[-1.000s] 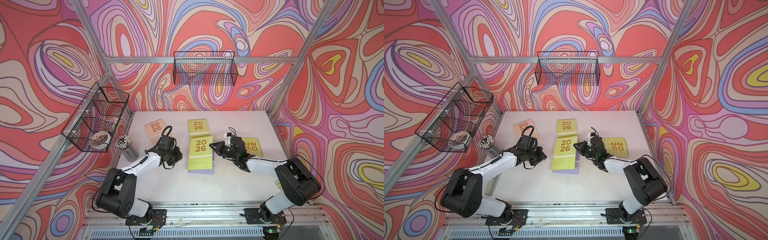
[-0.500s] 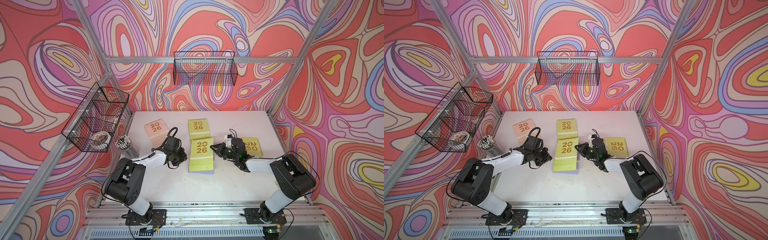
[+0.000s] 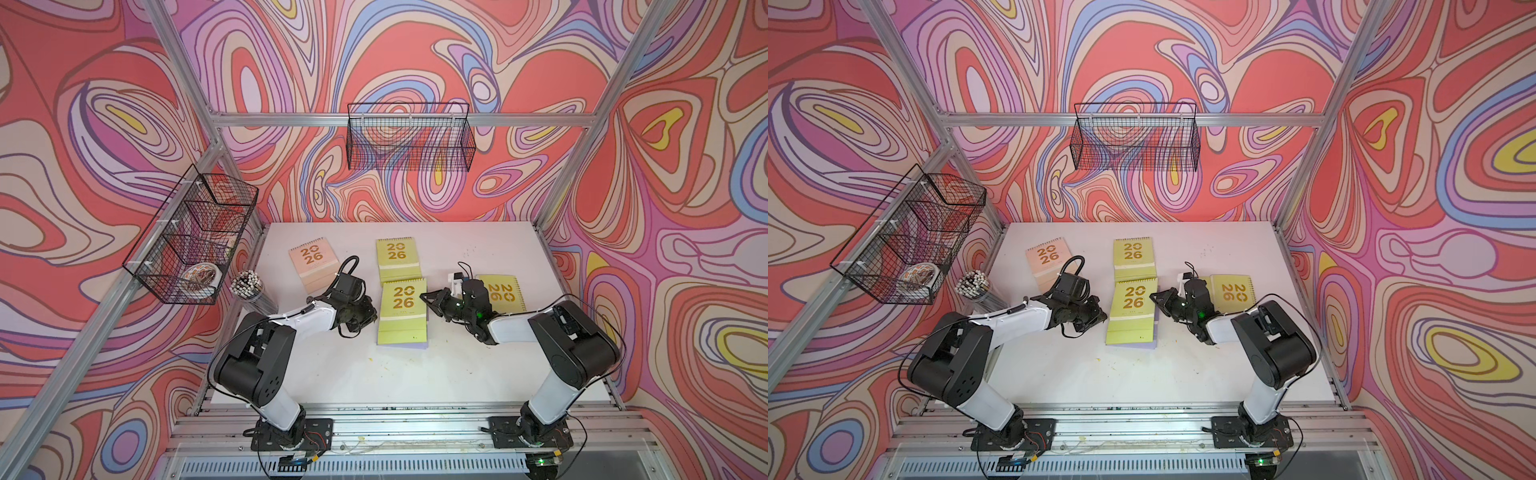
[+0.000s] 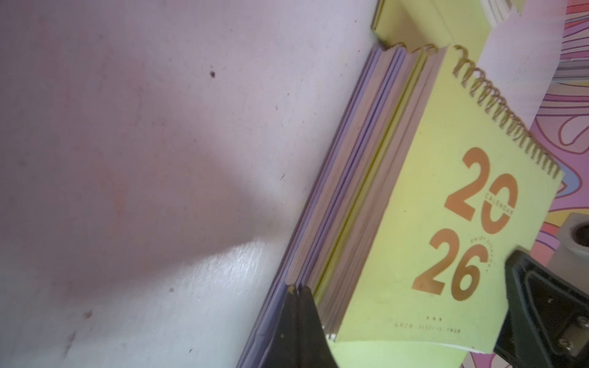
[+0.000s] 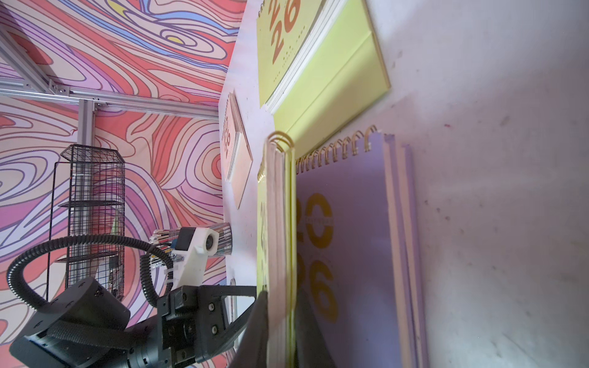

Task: Stack the calendars
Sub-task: Place the calendar at the calendar.

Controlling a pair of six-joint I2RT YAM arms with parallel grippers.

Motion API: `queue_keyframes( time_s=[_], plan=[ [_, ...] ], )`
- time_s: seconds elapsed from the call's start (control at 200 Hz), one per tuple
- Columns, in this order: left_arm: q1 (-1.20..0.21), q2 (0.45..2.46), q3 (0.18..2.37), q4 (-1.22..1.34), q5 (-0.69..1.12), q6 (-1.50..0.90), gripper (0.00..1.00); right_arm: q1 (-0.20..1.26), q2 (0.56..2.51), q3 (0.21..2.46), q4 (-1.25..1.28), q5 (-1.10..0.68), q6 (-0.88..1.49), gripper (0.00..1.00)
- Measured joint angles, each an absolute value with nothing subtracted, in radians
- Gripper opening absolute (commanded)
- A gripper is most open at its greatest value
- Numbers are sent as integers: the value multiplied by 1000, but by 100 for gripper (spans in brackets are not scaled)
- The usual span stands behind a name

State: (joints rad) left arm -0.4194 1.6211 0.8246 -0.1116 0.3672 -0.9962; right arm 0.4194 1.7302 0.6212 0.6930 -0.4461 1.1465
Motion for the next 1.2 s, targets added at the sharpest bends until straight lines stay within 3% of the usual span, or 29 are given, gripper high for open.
queue_keyframes(
  time_s=[0.761,1.197],
  plan=[
    [-437,1638,825,-107,371,-1000,0,410,1731,619,673,-448,1119,17],
    [-439,1638,825,-107,370,-1000,0,392,1732,619,612,-438,1101,35]
  ],
)
